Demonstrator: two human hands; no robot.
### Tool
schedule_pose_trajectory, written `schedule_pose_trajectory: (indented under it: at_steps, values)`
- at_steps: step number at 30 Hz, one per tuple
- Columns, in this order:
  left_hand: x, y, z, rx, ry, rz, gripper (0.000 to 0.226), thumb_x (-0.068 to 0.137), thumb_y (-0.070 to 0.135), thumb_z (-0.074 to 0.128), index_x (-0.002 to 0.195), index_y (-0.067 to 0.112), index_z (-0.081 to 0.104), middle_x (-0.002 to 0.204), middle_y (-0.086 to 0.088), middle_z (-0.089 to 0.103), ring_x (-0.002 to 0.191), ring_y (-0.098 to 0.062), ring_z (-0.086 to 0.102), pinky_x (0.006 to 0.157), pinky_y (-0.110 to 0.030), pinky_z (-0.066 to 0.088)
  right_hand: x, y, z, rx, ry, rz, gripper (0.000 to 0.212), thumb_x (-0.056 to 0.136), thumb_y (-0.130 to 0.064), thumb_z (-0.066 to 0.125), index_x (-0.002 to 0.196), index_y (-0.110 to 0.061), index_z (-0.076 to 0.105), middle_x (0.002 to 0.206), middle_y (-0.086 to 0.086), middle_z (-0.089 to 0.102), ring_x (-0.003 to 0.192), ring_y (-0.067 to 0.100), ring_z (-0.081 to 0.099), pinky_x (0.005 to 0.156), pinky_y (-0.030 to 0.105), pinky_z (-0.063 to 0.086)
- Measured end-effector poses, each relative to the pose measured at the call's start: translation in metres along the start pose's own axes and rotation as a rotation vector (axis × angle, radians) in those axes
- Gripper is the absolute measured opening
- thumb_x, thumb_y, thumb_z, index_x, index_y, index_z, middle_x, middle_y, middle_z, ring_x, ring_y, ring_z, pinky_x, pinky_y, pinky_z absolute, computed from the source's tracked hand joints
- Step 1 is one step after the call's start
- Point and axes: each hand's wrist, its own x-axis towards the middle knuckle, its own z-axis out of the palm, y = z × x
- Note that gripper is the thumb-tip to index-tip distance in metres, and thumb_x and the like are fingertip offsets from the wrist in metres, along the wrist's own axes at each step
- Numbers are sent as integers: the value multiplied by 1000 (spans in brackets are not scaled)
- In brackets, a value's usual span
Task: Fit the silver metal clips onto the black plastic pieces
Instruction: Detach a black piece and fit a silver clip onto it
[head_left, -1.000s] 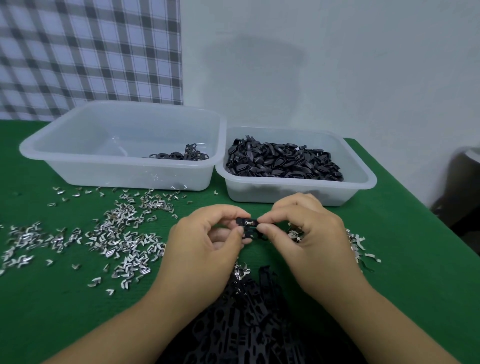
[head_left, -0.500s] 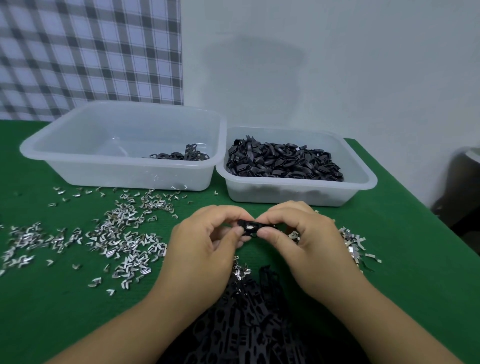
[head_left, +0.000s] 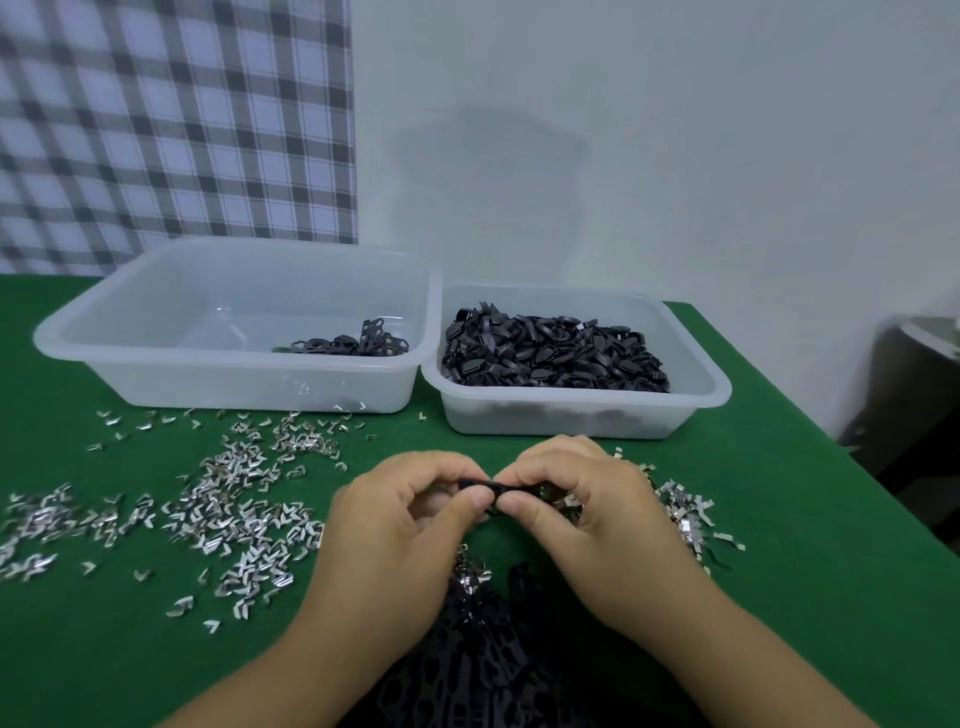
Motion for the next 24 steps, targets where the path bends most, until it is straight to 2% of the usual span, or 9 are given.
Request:
schedule_pose_trajectory:
  at_steps: [3, 6, 8, 11, 15, 20, 24]
  values:
    - [-1, 1, 0, 36, 16, 38, 25, 77, 8, 73, 80, 32, 71, 74, 7, 70, 66, -12, 68, 65, -32, 57, 13, -7, -14, 38, 68, 19, 12, 82, -35, 63, 84, -28, 73, 83, -20, 64, 87, -1, 58, 76, 12, 44]
    - [0, -2, 1, -14, 24, 2, 29, 78, 7, 72, 80, 35, 71, 77, 6, 70, 67, -15, 69, 67, -34, 59, 48, -6, -30, -95, 149, 91, 12, 86, -28, 60, 89, -30, 71, 84, -24, 62, 80, -7, 55, 69, 5, 40]
    - [0, -3, 1, -42, 18, -22, 29, 78, 7, 71, 80, 35, 71, 77, 4, 72, 67, -14, 71, 65, -30, 59, 77, 1, -36, -225, 88, 192, 15, 88, -18, 60, 94, -26, 71, 92, -16, 66, 79, -4, 56, 72, 10, 38]
    - [1, -4, 0, -87, 18, -54, 28, 78, 6, 71, 79, 34, 72, 75, 2, 73, 65, -10, 71, 62, -19, 56, 110, 13, -34, -382, -86, 306, 21, 88, -9, 59, 102, -20, 70, 106, 0, 69, 94, 14, 62, 77, 17, 38]
    - [2, -4, 0, -64, 19, -55, 28, 77, 8, 72, 77, 35, 72, 75, 1, 73, 64, -9, 71, 62, -20, 57, 130, 16, -24, -510, -222, 311, 28, 86, 3, 58, 103, -15, 70, 109, 4, 68, 100, 20, 62, 80, 21, 44]
    - [2, -5, 0, -74, 23, -53, 27, 78, 7, 71, 77, 34, 72, 75, -3, 73, 65, -10, 71, 64, -28, 58, 141, 17, -19, -551, -267, 298, 28, 82, 5, 58, 97, -14, 71, 103, 7, 69, 96, 24, 62, 85, 28, 49]
    - [2, -5, 0, -81, 26, -52, 26, 78, 6, 71, 77, 32, 72, 74, -3, 73, 64, -10, 71, 63, -23, 57, 141, 21, -17, -545, -251, 252, 16, 82, -2, 61, 92, -8, 71, 97, 10, 71, 91, 25, 63, 85, 34, 51]
